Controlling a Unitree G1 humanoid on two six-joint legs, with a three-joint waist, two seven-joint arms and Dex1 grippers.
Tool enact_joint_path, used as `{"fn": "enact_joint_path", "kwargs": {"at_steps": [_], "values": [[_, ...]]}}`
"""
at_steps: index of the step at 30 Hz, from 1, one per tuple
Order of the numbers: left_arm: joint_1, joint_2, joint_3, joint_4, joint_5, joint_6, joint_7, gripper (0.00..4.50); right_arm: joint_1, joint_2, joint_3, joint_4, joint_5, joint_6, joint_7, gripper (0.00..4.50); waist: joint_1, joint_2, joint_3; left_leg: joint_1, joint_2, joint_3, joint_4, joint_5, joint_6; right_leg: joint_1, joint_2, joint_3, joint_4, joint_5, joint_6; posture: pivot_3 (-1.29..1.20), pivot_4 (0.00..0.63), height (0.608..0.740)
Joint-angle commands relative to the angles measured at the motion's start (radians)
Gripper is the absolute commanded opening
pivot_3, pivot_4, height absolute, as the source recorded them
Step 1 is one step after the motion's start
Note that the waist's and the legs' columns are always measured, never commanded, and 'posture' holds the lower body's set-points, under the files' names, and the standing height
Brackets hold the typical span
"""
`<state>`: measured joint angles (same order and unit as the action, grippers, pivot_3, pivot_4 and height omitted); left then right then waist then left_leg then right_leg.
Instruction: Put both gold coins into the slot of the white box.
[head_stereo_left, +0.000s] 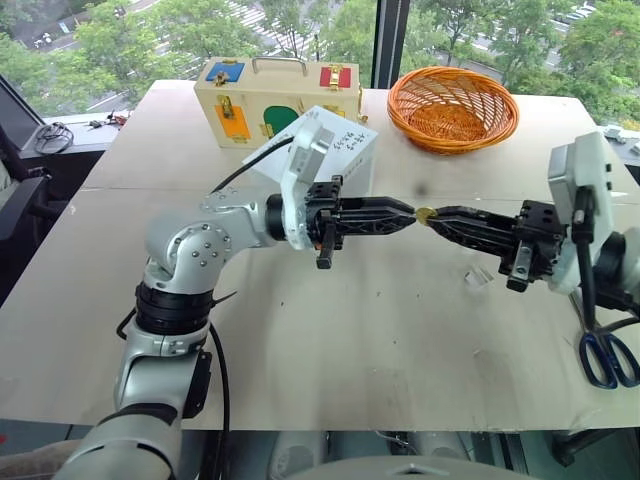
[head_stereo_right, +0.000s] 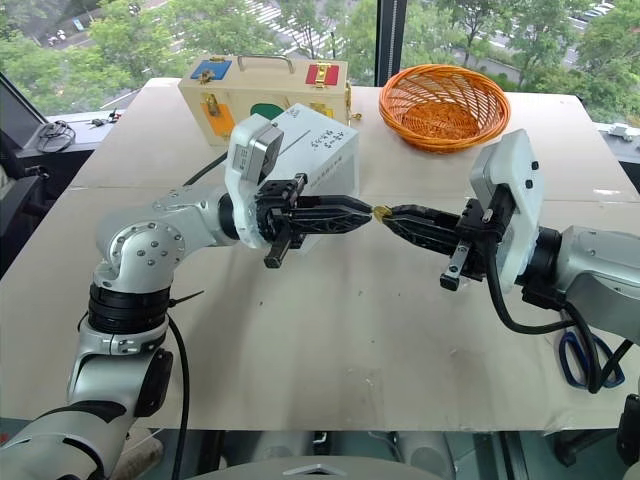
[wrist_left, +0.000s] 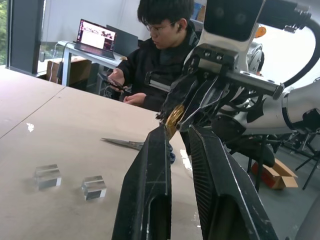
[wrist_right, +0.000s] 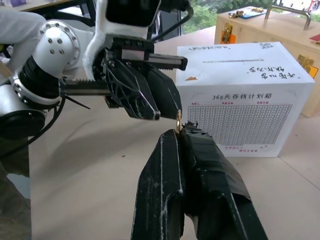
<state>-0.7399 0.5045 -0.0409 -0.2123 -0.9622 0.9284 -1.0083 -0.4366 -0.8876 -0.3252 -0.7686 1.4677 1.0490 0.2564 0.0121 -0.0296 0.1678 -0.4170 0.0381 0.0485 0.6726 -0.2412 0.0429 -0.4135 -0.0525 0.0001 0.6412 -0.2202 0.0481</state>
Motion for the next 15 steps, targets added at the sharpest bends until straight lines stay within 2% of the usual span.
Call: {"fn": "enact_joint_path", "kwargs": {"at_steps": [1, 15], "values": [[-0.022, -0.006, 0.005, -0.014, 0.005, -0.017, -0.015, 0.66, 0.004, -0.033, 0.001, -0.027, 0.052, -0.057, -0.011, 0.00, 0.000, 0.000, 0.000, 0.000, 0.000, 0.000, 0.000, 0.000, 0.000, 0.000, 0.000, 0.000, 0.000, 0.000, 0.000, 0.00, 0.150, 0.740], [-0.020, -0.025, 0.006, -0.024, 0.002, -0.003, -0.034, 0.66, 0.002, -0.093, 0.073, -0.030, 0.078, -0.143, -0.035, 0.00, 0.000, 0.000, 0.000, 0.000, 0.000, 0.000, 0.000, 0.000, 0.000, 0.000, 0.000, 0.000, 0.000, 0.000, 0.000, 0.00, 0.150, 0.740]]}}
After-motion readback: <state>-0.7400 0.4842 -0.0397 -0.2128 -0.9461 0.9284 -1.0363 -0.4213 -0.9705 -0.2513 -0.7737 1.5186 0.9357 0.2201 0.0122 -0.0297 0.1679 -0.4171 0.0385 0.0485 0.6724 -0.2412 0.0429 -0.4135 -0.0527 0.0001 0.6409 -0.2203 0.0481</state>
